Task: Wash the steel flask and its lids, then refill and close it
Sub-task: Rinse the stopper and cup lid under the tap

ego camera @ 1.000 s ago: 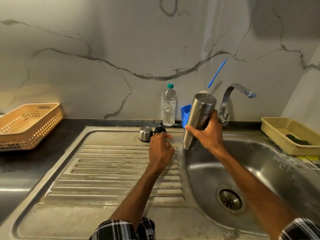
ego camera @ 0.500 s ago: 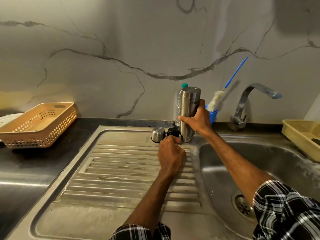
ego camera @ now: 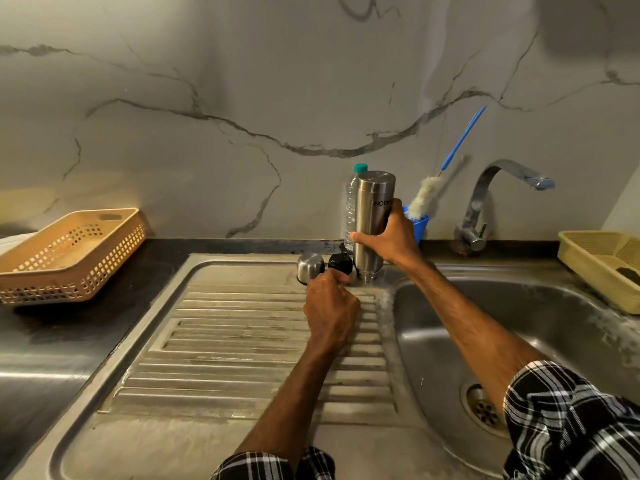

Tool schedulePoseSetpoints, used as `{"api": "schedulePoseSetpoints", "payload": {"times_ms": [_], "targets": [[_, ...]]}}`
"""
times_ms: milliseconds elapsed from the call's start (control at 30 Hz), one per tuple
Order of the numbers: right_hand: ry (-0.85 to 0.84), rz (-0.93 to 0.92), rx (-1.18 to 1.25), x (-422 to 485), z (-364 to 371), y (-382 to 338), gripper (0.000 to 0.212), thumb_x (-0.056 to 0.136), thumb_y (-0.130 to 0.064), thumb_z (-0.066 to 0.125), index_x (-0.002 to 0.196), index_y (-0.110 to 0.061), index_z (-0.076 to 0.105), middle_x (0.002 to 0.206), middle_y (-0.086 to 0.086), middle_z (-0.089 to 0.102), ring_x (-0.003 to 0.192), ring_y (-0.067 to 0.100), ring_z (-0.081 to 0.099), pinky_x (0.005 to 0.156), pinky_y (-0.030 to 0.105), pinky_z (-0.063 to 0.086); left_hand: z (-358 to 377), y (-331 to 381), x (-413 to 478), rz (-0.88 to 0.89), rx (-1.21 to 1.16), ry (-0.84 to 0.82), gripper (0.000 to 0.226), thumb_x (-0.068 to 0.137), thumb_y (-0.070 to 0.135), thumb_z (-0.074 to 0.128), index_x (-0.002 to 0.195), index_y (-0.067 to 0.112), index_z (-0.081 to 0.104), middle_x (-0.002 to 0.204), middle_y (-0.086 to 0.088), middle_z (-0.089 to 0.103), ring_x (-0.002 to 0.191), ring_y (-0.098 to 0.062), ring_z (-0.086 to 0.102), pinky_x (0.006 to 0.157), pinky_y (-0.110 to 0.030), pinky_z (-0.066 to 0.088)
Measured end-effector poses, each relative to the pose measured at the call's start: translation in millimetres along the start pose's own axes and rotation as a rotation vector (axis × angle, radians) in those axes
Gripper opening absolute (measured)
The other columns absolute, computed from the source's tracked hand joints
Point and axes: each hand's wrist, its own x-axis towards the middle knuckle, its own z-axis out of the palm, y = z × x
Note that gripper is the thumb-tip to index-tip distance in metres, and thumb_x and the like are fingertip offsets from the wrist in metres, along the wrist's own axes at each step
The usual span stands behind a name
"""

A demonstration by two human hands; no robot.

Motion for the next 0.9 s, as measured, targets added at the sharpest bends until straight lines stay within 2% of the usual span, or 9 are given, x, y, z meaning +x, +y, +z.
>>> {"api": "schedulePoseSetpoints", "payload": {"times_ms": [100,167,300,400,467,567,633,733,900], "targets": [[-0.031,0.014,-0.011,-2.5,-3.6,2.6,0.09,0.068,-0.036,0.09,0.137,-0.01,0.038,0.131,0.01,0.058,0.114,0.025,0.061,0.088,0.03,0.048,-2.8,-1.4,5.9,0.063,0.037,0.068,0.024,0.086,0.001,0.065,0.107,0.014,0.067,0.107,-0.002,0.067,0.101,-0.018,0.059,0.078,-0.028,0.05],[-0.064,0.03,-0.005,-9.1,-8.6,5.9,0.092,0.068,-0.04,0.089,0.139,-0.011,0.038,0.135,0.011,0.056,0.12,0.026,0.058,0.095,0.034,0.048,-4.8,-3.4,11.4,0.116,0.093,0.097,0.026,0.086,0.005,0.068,0.11,0.016,0.064,0.108,-0.002,0.064,0.108,-0.02,0.052,0.08,-0.028,0.047],[-0.09,0.085,-0.026,-35.7,-26.2,19.5,0.1,0.073,-0.046,0.084,0.149,-0.014,0.028,0.145,0.013,0.047,0.129,0.027,0.051,0.102,0.039,0.044,-6.9,1.1,20.8,0.205,0.186,0.096,0.045,0.083,0.015,0.074,0.125,0.013,0.059,0.122,-0.006,0.06,0.123,-0.024,0.043,0.103,-0.035,0.044],[-0.106,0.095,-0.03,-60.6,-41.4,33.8,0.091,0.079,-0.043,0.081,0.149,-0.017,0.028,0.144,0.011,0.049,0.126,0.025,0.053,0.096,0.033,0.045,-8.2,8.0,33.8,0.288,0.306,-0.019,0.06,0.085,0.024,0.074,0.137,0.01,0.048,0.136,-0.011,0.052,0.134,-0.028,0.037,0.118,-0.042,0.032],[-0.125,0.081,-0.051,-76.8,-51.2,40.9,0.087,0.082,-0.037,0.08,0.149,-0.015,0.028,0.143,0.013,0.05,0.125,0.025,0.054,0.099,0.036,0.047,-9.2,12.9,48.6,0.295,0.454,-0.155,0.073,0.088,0.033,0.07,0.147,0.006,0.036,0.147,-0.014,0.043,0.142,-0.032,0.03,0.125,-0.044,0.02],[-0.132,0.064,-0.064,-96.2,-62.8,46.6,0.083,0.083,-0.031,0.08,0.148,-0.015,0.03,0.14,0.012,0.054,0.119,0.022,0.058,0.099,0.037,0.05,-5.6,11.4,71.3,0.251,0.656,-0.368,0.086,0.091,0.047,0.066,0.154,0.005,0.026,0.153,-0.018,0.04,0.147,-0.038,0.025,0.124,-0.049,0.012],[-0.149,0.065,-0.059,-104.8,-69.5,49.0,0.081,0.084,-0.031,0.079,0.148,-0.018,0.031,0.139,0.008,0.054,0.116,0.017,0.059,0.096,0.033,0.049,-1.5,6.4,78.1,0.278,0.743,-0.434,0.076,0.091,0.053,0.064,0.148,0.009,0.036,0.146,-0.016,0.05,0.141,-0.038,0.033,0.122,-0.051,0.016],[-0.15,0.065,-0.047,-111.8,-77.3,51.4,0.076,0.084,-0.028,0.078,0.146,-0.02,0.034,0.137,0.005,0.056,0.107,0.011,0.058,0.092,0.029,0.05,0.3,0.6,80.3,0.344,0.737,-0.403,0.057,0.092,0.052,0.063,0.133,0.015,0.05,0.135,-0.01,0.06,0.129,-0.032,0.045,0.116,-0.043,0.025],[-0.116,0.085,-0.027,-117.1,-89.2,54.5,0.063,0.085,-0.023,0.078,0.139,-0.02,0.045,0.132,0.003,0.059,0.106,0.011,0.06,0.089,0.028,0.051,-7.5,-1.7,73.7,0.391,0.637,-0.311,0.052,0.088,0.046,0.072,0.126,0.015,0.053,0.129,-0.007,0.061,0.122,-0.025,0.046,0.107,-0.034,0.034]]}}
